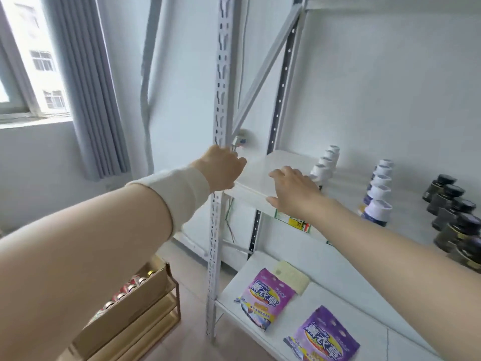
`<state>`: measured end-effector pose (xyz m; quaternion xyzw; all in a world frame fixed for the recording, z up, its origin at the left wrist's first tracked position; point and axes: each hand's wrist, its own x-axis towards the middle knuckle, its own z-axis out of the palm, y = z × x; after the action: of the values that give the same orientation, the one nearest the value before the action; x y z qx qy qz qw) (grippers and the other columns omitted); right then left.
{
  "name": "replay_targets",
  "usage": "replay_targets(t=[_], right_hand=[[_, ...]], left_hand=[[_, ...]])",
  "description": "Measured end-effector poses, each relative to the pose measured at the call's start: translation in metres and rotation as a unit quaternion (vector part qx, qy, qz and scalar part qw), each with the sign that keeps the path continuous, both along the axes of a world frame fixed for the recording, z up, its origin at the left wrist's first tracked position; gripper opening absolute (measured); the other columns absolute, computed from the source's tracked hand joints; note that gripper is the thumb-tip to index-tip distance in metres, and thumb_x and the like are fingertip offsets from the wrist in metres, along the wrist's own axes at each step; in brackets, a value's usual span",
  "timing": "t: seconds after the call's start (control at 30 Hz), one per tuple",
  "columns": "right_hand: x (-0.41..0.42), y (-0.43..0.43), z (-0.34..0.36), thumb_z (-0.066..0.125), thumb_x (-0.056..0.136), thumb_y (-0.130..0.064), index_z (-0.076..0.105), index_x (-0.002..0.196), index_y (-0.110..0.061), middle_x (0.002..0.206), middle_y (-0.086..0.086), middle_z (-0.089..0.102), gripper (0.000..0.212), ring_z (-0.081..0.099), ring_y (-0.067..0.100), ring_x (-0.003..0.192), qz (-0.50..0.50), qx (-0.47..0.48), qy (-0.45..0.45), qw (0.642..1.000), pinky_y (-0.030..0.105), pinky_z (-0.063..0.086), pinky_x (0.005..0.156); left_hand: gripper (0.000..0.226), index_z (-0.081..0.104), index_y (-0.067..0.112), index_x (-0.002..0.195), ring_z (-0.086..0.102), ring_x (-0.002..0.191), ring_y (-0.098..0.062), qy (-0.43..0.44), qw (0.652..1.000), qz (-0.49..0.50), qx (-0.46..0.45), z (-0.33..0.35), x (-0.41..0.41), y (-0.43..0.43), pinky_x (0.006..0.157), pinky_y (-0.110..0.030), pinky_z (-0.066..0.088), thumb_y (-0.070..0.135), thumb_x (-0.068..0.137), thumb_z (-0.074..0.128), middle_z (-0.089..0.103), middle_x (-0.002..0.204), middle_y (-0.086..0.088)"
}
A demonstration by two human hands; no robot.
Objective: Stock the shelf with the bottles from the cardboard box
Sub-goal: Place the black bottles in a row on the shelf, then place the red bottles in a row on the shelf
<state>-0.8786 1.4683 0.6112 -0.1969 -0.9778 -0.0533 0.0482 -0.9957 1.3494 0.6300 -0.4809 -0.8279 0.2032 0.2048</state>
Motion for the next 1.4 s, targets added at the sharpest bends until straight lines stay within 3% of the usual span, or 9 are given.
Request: replay_targets(t=[0.17,0.43,0.7,0.93,1.07,1.4], right_hand=[[-0.119,-0.080,-0.028,0.047,0.094,-0.036,0.031,0.139,-0.009,0.140,0.014,0.036,0.054,0.036,0.032,0.129,0.097,-0.002,-0.020,0.995,0.040,0.035,0.102],[-0.280,-0.186,-0.132,0.046,0.094,-0.036,0.031,0.139,-0.009,0.140,0.013,0.037,0.055,0.037,0.030,0.129,0.182,-0.021,-0.123,0.975,0.040,0.034,0.106],[-0.403,-0.204,-0.281,0.046,0.094,-0.036,0.033,0.137,-0.011,0.139,0.011,0.040,0.052,0.037,0.030,0.129,0.225,-0.056,-0.260,0.937,0.038,0.033,0.104],[-0.490,-0.196,-0.417,0.047,0.093,-0.036,0.033,0.139,-0.014,0.138,0.009,0.042,0.052,0.039,0.027,0.128,0.241,-0.120,-0.383,0.884,0.035,0.034,0.104],[-0.522,-0.194,-0.491,0.047,0.093,-0.036,0.035,0.137,-0.014,0.137,0.007,0.044,0.050,0.042,0.026,0.126,0.224,-0.155,-0.438,0.857,0.034,0.037,0.102],[-0.605,-0.205,-0.667,0.054,0.091,-0.036,0.042,0.131,-0.005,0.128,0.016,0.048,0.052,0.048,0.032,0.120,0.136,-0.243,-0.456,0.845,0.036,0.040,0.098]], left_hand=[[0.039,0.043,0.011,0.129,0.053,0.113,-0.024,-0.022,0.996,0.083,-0.010,-0.039,-0.100,-0.110,0.086,-0.029,0.039,0.030,0.095,0.048,0.055,0.122,-0.006],[0.041,0.044,0.012,0.131,0.053,0.120,-0.026,-0.171,0.957,0.234,0.023,-0.148,-0.234,-0.262,0.094,-0.036,0.044,0.028,0.094,0.050,0.054,0.130,-0.008],[0.044,0.045,0.013,0.127,0.054,0.119,-0.027,-0.361,0.861,0.357,0.026,-0.303,-0.322,-0.305,0.091,-0.037,0.045,0.035,0.091,0.054,0.055,0.129,-0.008],[0.037,0.045,0.014,0.127,0.051,0.117,-0.027,-0.471,0.766,0.435,0.038,-0.442,-0.377,-0.297,0.094,-0.036,0.042,0.030,0.094,0.046,0.055,0.127,-0.007],[0.044,0.041,0.010,0.130,0.050,0.120,-0.028,-0.535,0.714,0.450,0.041,-0.513,-0.393,-0.284,0.094,-0.036,0.042,0.037,0.095,0.045,0.052,0.130,-0.009],[0.049,0.042,0.017,0.134,0.052,0.117,-0.029,-0.601,0.600,0.505,0.156,-0.692,-0.478,-0.255,0.094,-0.035,0.043,0.045,0.094,0.045,0.054,0.129,-0.010]])
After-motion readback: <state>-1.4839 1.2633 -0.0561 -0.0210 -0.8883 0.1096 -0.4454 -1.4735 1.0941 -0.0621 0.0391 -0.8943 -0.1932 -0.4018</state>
